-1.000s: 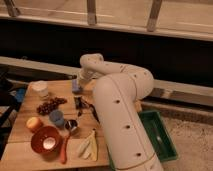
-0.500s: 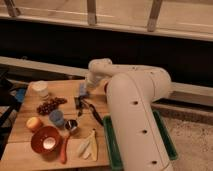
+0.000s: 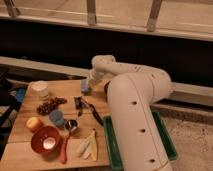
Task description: Wipe table surface with sponge
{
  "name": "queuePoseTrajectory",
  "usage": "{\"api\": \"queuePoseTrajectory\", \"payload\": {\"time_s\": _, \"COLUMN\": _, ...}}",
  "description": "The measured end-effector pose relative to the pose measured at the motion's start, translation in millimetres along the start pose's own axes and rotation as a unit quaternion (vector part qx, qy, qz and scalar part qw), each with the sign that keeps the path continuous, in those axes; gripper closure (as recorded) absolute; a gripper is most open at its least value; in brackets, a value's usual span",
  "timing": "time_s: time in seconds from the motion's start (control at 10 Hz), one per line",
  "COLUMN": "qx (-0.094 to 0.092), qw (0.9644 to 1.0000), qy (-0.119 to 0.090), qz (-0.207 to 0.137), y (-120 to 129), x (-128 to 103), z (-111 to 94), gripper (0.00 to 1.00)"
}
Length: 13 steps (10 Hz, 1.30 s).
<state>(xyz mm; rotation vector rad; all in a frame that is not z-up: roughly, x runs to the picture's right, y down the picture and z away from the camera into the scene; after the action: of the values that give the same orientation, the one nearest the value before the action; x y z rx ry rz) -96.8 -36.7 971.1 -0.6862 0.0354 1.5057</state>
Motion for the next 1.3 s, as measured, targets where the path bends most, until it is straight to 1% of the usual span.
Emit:
{"api": "queuePoseTrajectory", "payload": {"time_s": 0.3, "qx": -0.006, "qw": 0.9995, "qy": 0.013, "qz": -0.026, "y": 44, "x": -27, "z": 34, "gripper": 1.0}}
{"api": "queuePoseTrajectory", "payload": {"time_s": 0.6, "qx": -0.004, "qw": 0.9992, "qy": 0.027, "qz": -0.03, "y": 55, "x": -27, "z": 48, "gripper": 1.0}}
{"api": "queuePoseTrajectory", "payload": {"time_s": 0.7, "qx": -0.001, "qw": 0.9991, "qy": 0.033, "qz": -0.027, "y": 52, "x": -20, "z": 49, "gripper": 1.0}}
{"api": "queuePoseTrajectory", "payload": {"time_s": 0.9, "qx": 0.004, "qw": 0.999, "qy": 0.038, "qz": -0.022, "y": 37, "x": -6, "z": 39, "gripper": 1.0}}
{"api": "queuePoseTrajectory", "payload": {"time_s": 1.1, "qx": 0.012, "qw": 0.9991, "qy": 0.039, "qz": -0.011, "y": 6, "x": 16, "z": 19, "gripper": 1.0}}
{"api": "queuePoseTrajectory", "payload": {"time_s": 1.3, "qx": 0.012, "qw": 0.9994, "qy": 0.032, "qz": -0.002, "y": -14, "x": 24, "z": 5, "gripper": 1.0}}
